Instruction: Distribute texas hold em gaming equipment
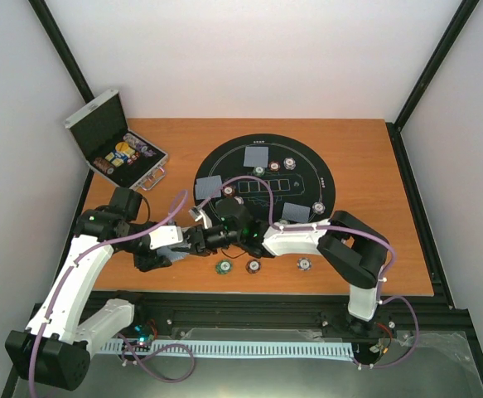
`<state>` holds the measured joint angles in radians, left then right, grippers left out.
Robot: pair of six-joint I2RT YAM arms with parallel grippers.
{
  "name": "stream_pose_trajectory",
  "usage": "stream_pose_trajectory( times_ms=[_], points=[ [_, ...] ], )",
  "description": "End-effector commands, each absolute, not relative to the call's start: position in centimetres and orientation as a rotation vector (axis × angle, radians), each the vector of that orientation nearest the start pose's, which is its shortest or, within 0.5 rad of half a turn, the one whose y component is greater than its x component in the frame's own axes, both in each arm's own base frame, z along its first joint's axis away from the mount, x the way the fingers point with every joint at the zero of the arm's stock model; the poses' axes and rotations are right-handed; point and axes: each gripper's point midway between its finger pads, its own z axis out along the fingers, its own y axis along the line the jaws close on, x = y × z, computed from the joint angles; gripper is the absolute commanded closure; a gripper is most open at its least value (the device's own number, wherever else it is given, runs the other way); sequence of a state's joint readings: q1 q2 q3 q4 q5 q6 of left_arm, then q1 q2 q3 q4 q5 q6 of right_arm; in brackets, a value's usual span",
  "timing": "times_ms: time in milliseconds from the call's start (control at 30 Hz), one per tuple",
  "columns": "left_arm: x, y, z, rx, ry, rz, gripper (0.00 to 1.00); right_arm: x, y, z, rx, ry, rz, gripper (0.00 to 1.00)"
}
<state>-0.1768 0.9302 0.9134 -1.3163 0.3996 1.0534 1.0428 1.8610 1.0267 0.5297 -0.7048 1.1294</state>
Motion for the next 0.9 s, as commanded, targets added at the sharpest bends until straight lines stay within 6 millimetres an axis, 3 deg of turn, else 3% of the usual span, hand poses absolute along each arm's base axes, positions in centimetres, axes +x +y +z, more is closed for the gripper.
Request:
stream_pose_trajectory(
  times_ms=[0,333,633,867],
  points=[
    [14.8,-9.8,16.6,1.652,2.135,-0.358,0.99,16.2,47.7,14.5,-0.513,2.497,1.811,0.64],
    [15.0,-9.3,15.3,1.659,2.17,-0.328,0.99,16.4,47.1,15.7,-0.543,2.492,1.749,0.73],
    [15.2,-9.0,14.9,1.664,2.178,-0.305,0.99,17.0,46.4,15.8,-0.534,2.51,1.702,0.88],
    [15.3,-8.8,14.7,1.664,2.187,-0.292,0.99,17.5,45.5,16.3,-0.523,2.51,1.684,0.92]
  ],
)
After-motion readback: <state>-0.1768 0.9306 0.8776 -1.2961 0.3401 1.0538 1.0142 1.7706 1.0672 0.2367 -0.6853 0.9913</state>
